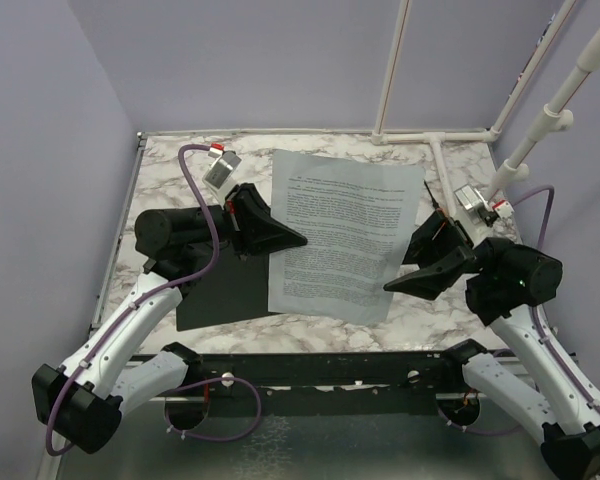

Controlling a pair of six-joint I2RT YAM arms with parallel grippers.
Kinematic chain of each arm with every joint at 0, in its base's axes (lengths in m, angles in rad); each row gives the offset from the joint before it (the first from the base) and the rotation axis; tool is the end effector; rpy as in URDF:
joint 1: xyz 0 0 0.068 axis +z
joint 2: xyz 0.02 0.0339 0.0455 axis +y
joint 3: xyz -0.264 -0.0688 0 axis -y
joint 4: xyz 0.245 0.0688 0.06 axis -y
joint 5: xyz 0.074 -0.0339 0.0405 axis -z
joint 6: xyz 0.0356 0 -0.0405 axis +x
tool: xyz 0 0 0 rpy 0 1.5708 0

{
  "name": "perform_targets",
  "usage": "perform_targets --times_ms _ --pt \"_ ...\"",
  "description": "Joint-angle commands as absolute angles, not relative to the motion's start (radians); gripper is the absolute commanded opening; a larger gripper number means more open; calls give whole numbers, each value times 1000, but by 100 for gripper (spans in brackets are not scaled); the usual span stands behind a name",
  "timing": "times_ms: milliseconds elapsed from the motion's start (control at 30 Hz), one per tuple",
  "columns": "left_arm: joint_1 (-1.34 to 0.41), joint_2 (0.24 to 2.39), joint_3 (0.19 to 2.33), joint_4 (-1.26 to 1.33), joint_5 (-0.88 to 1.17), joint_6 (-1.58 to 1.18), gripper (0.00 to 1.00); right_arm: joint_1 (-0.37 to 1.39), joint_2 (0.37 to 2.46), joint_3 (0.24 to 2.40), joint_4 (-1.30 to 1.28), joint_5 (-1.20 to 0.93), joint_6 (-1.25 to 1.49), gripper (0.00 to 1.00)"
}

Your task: Put the files into the folder

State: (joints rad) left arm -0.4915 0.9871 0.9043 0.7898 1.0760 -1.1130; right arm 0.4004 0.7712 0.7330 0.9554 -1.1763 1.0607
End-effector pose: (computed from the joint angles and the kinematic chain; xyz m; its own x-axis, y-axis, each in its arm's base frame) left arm 0.1551 -0.1186 0.4324 -0.4771 -0.2277 -0.8488 0.8735 -0.2295 -0.4294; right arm 0.1079 0.0814 0.4177 -0.2249 0.2690 -0.9365 -0.9636 -0.2041 0.1728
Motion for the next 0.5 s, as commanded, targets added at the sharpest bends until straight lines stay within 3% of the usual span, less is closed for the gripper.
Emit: perform_targets --times_ms 0,200,467 --pt "-494 971 903 747 1029 -1052 0 402 724 765 779 -1170 953 47" --pt "-494 960 901 702 997 -1022 0 402 729 839 465 -1060 805 29" --pt "-494 953 887 682 961 -1005 0 402 785 845 513 -1039 855 29"
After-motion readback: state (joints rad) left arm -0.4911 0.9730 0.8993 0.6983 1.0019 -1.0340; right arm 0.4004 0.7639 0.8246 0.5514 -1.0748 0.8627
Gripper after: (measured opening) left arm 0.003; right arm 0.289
